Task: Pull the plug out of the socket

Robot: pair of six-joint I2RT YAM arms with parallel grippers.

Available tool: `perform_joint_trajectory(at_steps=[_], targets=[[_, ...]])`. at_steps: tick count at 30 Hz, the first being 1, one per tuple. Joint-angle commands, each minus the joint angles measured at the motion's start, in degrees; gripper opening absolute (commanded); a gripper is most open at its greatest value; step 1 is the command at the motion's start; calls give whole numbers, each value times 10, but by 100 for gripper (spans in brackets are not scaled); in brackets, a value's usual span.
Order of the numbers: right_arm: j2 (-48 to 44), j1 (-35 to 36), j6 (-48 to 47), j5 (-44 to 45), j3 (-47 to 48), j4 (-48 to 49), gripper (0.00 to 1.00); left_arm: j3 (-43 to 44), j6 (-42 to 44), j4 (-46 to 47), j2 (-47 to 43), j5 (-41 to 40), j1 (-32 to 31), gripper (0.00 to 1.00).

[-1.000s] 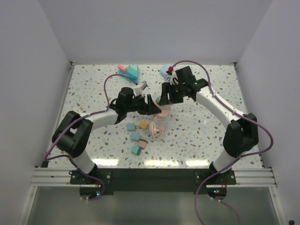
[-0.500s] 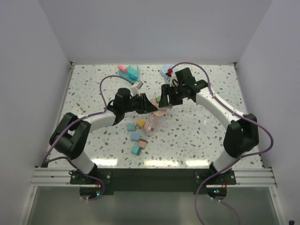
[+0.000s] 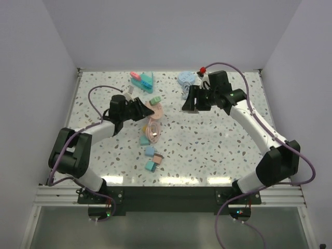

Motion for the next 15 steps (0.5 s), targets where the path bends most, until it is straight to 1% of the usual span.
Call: perform_joint_trajectory(at_steps=[1, 4, 5, 7, 10, 11, 15], targets=[[0, 0, -6, -6, -20, 3, 0, 46, -20, 42, -75, 15, 8, 0], [24, 2, 3, -21, -58, 37, 0, 57, -37, 49, -118, 35, 21, 0], [28, 3, 13, -35, -77, 62, 0, 52, -47, 77, -127, 65, 23, 0], [50, 10, 22, -54, -92, 82, 0, 50, -63, 79, -146, 84, 27, 0], [75, 28, 44, -94, -115, 134, 0, 34, -65, 62, -167, 110, 28, 0], [96, 32, 58, -106, -122, 160, 0, 16, -65, 56, -173, 118, 28, 0], [155, 62, 89, -135, -127, 212, 0, -34, -47, 16, -208, 115, 35, 0]])
